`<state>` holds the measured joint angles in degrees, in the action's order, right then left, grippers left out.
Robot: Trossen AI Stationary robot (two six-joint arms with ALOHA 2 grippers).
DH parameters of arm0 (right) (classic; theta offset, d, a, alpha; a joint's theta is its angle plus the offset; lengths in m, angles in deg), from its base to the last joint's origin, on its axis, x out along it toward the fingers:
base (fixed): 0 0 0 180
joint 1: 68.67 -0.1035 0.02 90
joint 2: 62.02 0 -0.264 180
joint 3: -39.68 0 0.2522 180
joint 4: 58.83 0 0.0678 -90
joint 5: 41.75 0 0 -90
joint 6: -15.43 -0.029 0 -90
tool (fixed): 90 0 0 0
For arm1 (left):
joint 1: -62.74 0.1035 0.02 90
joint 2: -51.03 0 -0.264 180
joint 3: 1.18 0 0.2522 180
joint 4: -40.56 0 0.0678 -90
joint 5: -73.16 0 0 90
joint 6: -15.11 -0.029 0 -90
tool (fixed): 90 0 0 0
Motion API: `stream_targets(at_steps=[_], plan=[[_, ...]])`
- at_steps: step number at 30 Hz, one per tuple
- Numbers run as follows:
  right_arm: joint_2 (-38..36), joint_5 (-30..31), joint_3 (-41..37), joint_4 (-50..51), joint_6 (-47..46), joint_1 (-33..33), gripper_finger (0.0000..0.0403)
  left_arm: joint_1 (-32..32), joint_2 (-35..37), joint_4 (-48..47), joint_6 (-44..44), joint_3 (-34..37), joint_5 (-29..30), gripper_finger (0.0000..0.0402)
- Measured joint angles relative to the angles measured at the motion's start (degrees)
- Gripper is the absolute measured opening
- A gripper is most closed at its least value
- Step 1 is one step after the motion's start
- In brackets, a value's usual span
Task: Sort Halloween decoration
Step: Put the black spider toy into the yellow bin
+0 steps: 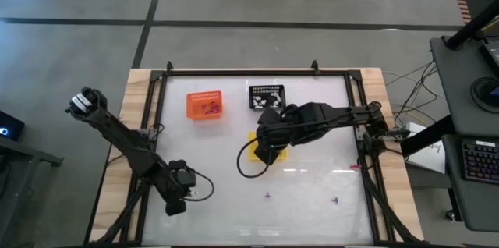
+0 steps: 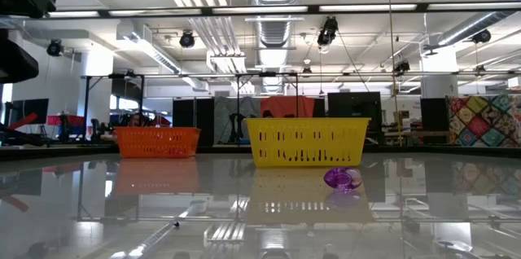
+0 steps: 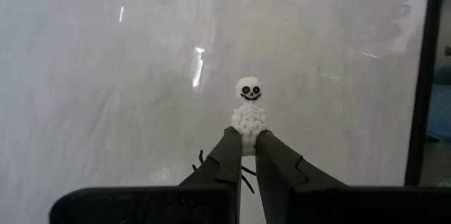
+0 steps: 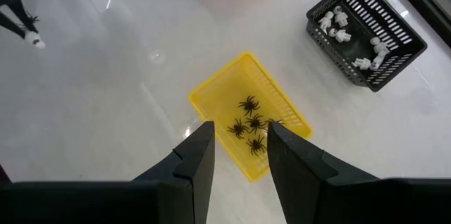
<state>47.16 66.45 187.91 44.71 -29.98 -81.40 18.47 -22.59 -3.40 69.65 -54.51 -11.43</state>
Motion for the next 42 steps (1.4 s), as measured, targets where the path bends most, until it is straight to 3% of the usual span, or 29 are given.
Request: stream_targets(at_steps=[14, 26, 31, 38, 42], plan=[[0.00, -0.11, -0.02, -0.03, -1.53, -0.40, 0.0121, 0.00, -3.65, 0.14, 0.24, 0.00, 0.07, 0.0098], [0.00, -0.11, -0.02, -0.07, -1.54, -0.42, 0.0121, 0.00, -4.73, 0.33, 0.24, 0.00, 0.07, 0.0116], [0.00, -0.09, -0.02, -0.07, -1.28, -0.53, 0.0121, 0.00, -5.96, -0.04, 0.20, 0.00, 0.03, 0.0103], [0.00, -0.09, -0.02, -0.07, -0.68, -0.53, 0.0121, 0.00, -5.13, -0.79, -1.41, -0.02, -0.49, 0.0012], [0.00, -0.09, -0.02, -0.04, -0.34, -0.53, 0.0121, 0.23, -4.28, -0.85, -1.52, -0.02, -0.50, 0.0007]])
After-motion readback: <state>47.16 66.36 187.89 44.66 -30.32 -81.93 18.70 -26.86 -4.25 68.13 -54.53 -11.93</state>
